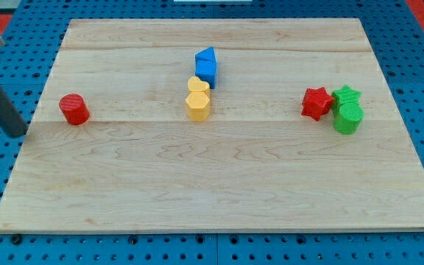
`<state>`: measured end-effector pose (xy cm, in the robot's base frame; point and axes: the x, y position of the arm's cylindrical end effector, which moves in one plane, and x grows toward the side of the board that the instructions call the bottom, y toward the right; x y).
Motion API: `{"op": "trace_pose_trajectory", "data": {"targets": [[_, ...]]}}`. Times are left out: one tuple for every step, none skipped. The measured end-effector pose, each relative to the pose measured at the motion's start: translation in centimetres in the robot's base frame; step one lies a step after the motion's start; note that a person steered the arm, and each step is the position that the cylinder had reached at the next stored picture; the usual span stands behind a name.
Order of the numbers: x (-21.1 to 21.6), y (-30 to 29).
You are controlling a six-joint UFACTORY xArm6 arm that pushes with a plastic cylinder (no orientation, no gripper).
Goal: Push the red circle into the green blocks and red star
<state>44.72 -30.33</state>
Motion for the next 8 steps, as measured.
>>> {"op": "trace_pose_trajectory", "data": {"targets": [[-3.7,5.3],[-2.3,18.3],[0.3,17.3],[0.9,12.2],[4.6,18.3],[4.3,29.5],[3.7,39.8],[2.6,44.9]]}}
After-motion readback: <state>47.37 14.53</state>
